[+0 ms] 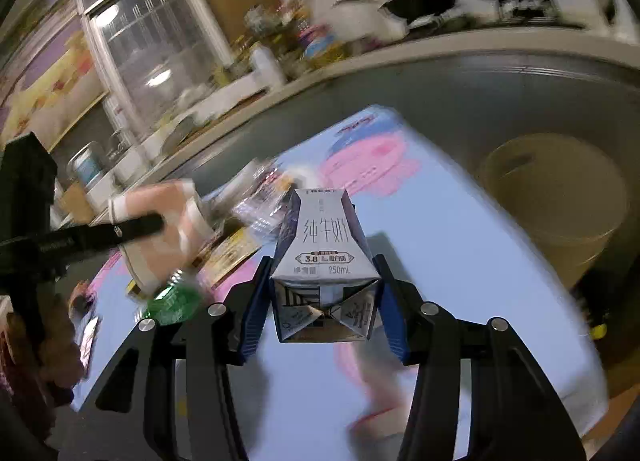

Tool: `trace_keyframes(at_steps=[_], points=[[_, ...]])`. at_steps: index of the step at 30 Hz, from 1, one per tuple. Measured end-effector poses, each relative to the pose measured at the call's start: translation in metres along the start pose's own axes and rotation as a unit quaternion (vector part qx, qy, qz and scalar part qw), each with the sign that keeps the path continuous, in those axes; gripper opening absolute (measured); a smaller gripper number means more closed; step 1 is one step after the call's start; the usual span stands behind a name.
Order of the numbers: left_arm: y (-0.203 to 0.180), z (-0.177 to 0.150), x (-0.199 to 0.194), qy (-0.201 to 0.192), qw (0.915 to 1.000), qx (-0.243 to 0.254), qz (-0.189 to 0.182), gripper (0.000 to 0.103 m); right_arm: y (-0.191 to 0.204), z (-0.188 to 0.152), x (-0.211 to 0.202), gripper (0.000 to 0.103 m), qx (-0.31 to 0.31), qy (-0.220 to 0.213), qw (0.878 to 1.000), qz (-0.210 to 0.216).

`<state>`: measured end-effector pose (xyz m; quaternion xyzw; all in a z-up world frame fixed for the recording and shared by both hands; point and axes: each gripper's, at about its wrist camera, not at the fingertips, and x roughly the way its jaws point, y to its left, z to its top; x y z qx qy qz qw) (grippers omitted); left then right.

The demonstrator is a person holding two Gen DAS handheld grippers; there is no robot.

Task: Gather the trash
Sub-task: 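Carry both items to the beige bin and open both grippers to drop them, then grasp the green can with the right gripper while the left grasps the yellow box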

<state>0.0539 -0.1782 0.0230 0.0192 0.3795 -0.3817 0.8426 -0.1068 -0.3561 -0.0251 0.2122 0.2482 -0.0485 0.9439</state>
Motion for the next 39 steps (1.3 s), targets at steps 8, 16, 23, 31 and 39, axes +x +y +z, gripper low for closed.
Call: trace_keyframes(at_steps=[8,16,23,31,39], points=[[-0.115,0.064,0.126,0.057,0.9901,0.072,-0.106,0.003,-0.111,0.042,-0.018,0.048,0.078,-0.052,0.987,-0.133],[-0.172,0.062,0.236,0.153,0.9780,0.086,-0.113,0.013,-0.178,0.041,-0.001,0.058,0.130,-0.008,0.977,-0.171],[-0.160,0.064,0.217,0.133,0.9835,0.077,-0.094,0.019,-0.164,0.034,-0.017,0.061,0.125,-0.045,0.977,-0.166],[-0.113,0.021,0.093,0.052,0.9904,0.085,-0.095,0.022,-0.101,0.035,-0.017,0.057,0.091,-0.047,0.991,-0.083],[0.011,-0.037,-0.014,0.029,0.9996,0.004,0.004,0.022,0.003,0.005,0.044,0.056,0.039,0.067,0.995,0.058]])
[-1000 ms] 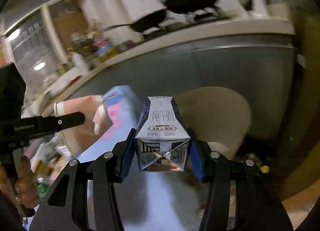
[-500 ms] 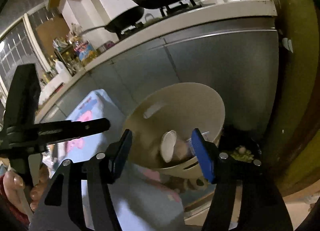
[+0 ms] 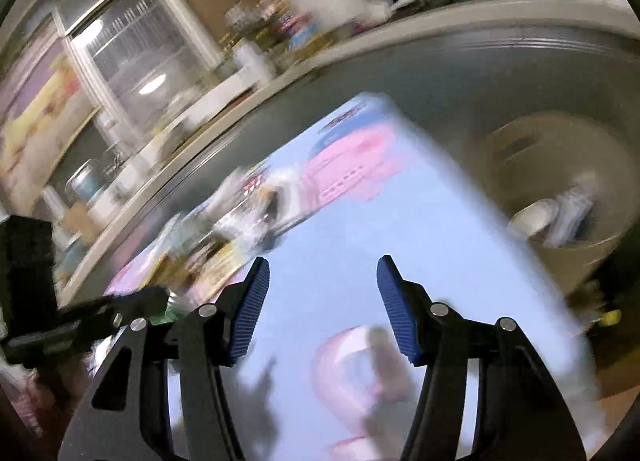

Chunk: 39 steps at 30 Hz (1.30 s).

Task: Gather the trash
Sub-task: 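Grasp the green can with the right gripper while the left grasps the yellow box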

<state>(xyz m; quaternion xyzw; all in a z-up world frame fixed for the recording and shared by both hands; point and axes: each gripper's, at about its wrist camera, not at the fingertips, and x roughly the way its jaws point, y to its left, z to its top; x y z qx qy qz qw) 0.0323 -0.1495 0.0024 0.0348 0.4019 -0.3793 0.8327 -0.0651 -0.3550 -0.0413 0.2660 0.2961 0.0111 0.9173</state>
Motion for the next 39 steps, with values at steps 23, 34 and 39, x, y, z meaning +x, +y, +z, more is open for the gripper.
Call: trace_keyframes(at_steps=[23,34,39], points=[[0.126,-0.014,-0.031,-0.028,0.9915,-0.070,0.106,0.025,0.101,-0.038,0.093,0.013,0.008,0.122,0.987,0.100],[0.111,0.005,0.000,-0.012,0.9818,0.003,0.189,0.058,0.015,-0.023,0.039,0.013,0.088,0.065,0.993,0.047],[0.111,0.007,-0.003,-0.009,0.9806,0.005,0.196,0.058,0.006,-0.020,0.033,0.013,0.089,0.055,0.994,0.041]])
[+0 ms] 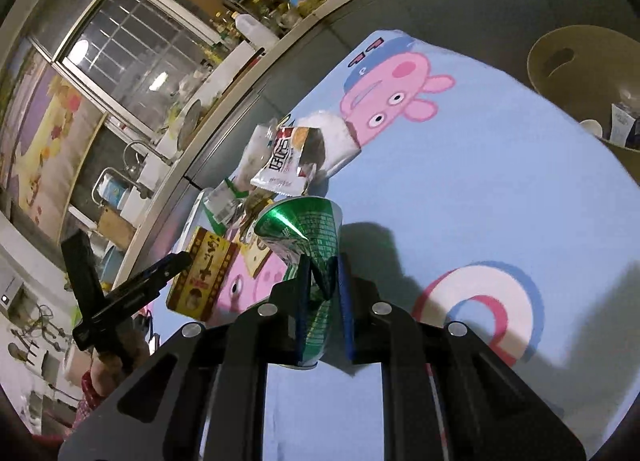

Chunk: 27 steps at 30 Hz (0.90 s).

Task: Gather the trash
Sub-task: 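Grasp the green can with the right gripper while the left grasps the yellow box, then carry the can and yellow box to the bin and release both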

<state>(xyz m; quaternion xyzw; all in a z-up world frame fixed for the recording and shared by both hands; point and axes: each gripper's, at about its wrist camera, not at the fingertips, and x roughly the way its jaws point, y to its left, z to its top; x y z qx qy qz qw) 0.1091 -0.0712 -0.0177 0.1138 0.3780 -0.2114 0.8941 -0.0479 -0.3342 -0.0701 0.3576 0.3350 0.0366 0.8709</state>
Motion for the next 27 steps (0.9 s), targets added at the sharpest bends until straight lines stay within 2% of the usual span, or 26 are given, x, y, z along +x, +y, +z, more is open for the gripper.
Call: trace_keyframes(at_steps=[4,7,10,11,13,14,16,18,20,21,22,25,27], points=[[0.002,0.001,-0.001,0.004,1.0000,-0.002,-0.007,0.058,-0.002,-0.001,0.002,0.013,0.000,0.003,1.000,0.000],[-0.001,-0.002,0.005,0.015,0.9998,0.007,-0.005,0.053,-0.004,-0.003,0.005,0.013,0.006,0.008,1.000,0.005],[-0.003,-0.006,0.016,0.036,0.9993,0.008,-0.008,0.043,-0.008,-0.003,0.010,0.013,0.012,0.020,1.000,0.008],[-0.003,-0.007,0.019,0.043,0.9990,0.006,-0.009,0.031,-0.009,-0.004,0.012,0.014,0.014,0.026,1.000,0.010],[-0.003,-0.010,0.024,0.053,0.9986,0.002,-0.009,0.026,-0.011,-0.006,0.014,0.017,0.026,0.036,0.999,0.017],[-0.004,-0.011,0.022,0.054,0.9985,0.000,-0.011,0.024,-0.012,-0.007,0.016,0.020,0.032,0.045,0.998,0.025],[-0.006,-0.012,0.016,0.055,0.9977,-0.012,-0.039,0.022,-0.013,-0.010,0.018,0.037,0.033,0.055,0.997,0.034],[-0.012,-0.012,0.009,0.048,0.9970,-0.019,-0.057,0.022,-0.010,-0.013,0.023,0.046,0.024,0.066,0.997,0.037],[-0.023,-0.013,0.005,0.057,0.9925,-0.033,-0.103,0.022,-0.007,-0.014,0.026,0.043,0.014,0.069,0.997,0.044],[-0.028,-0.014,0.005,0.061,0.9908,-0.035,-0.116,0.022,-0.005,-0.015,0.029,0.024,0.011,0.076,0.996,0.051],[-0.038,-0.015,0.004,0.065,0.9887,-0.033,-0.131,0.022,-0.006,-0.015,0.030,0.018,0.011,0.081,0.995,0.059],[-0.059,-0.010,0.005,0.075,0.9827,-0.028,-0.167,0.022,-0.004,-0.014,0.023,0.015,0.010,0.067,0.995,0.069],[-0.070,-0.005,0.007,0.077,0.9803,-0.026,-0.180,0.022,-0.008,-0.005,0.007,0.013,0.007,0.036,0.997,0.063]])
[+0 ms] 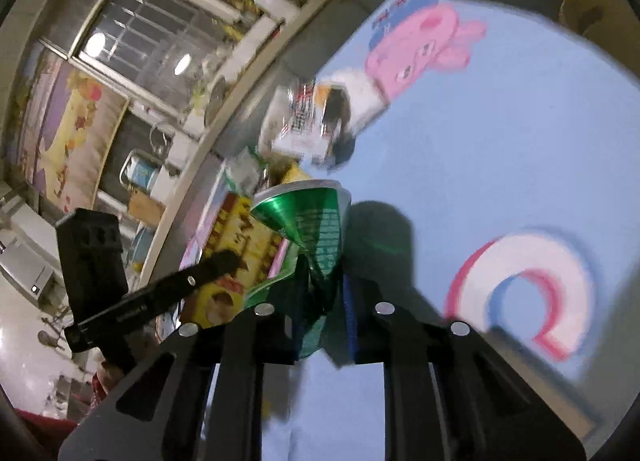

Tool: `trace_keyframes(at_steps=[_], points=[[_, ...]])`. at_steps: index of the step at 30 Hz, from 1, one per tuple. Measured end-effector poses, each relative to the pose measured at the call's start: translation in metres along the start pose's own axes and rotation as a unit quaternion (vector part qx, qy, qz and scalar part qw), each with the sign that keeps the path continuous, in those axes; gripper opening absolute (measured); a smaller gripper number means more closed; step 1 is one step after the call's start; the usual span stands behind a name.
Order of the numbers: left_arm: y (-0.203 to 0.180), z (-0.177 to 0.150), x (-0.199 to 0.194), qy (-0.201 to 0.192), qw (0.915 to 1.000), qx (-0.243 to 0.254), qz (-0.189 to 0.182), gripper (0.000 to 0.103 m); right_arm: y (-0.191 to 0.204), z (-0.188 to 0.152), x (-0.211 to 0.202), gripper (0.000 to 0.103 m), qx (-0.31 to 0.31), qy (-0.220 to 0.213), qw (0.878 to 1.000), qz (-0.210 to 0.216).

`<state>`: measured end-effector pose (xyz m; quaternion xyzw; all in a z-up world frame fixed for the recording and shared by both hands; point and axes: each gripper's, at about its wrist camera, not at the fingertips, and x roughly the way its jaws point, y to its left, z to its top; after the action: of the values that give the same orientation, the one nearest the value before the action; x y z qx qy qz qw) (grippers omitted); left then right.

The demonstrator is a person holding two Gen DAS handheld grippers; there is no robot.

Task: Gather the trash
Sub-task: 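Carry the can and yellow box to the bin and release both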

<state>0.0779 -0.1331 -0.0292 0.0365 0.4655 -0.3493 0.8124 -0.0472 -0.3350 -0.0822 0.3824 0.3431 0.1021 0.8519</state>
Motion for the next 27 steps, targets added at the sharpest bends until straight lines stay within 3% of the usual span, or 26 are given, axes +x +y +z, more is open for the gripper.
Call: trace_keyframes(at_steps=[4,7,12,15,19,27], points=[[-0.023,0.024,0.021,0.011,0.9993,-0.001,-0.036,0.022,-0.025,0.014,-0.031,0.013,0.020,-0.042,0.999,-0.018],[-0.060,0.043,0.040,0.018,0.9973,0.029,-0.065,0.022,-0.054,0.029,-0.062,0.013,0.053,-0.085,0.995,-0.030],[-0.135,0.092,0.080,0.017,0.9900,0.083,-0.112,0.022,-0.095,0.059,-0.134,0.013,0.082,-0.198,0.971,-0.104],[-0.176,0.120,0.111,0.019,0.9851,0.090,-0.146,0.022,-0.115,0.074,-0.160,0.013,0.085,-0.236,0.957,-0.149],[-0.220,0.144,0.143,0.008,0.9827,0.106,-0.152,0.022,-0.137,0.088,-0.176,0.013,0.080,-0.257,0.942,-0.199],[-0.250,0.151,0.196,0.031,0.9850,0.106,-0.132,0.027,-0.166,0.093,-0.168,0.014,0.076,-0.237,0.942,-0.225]])
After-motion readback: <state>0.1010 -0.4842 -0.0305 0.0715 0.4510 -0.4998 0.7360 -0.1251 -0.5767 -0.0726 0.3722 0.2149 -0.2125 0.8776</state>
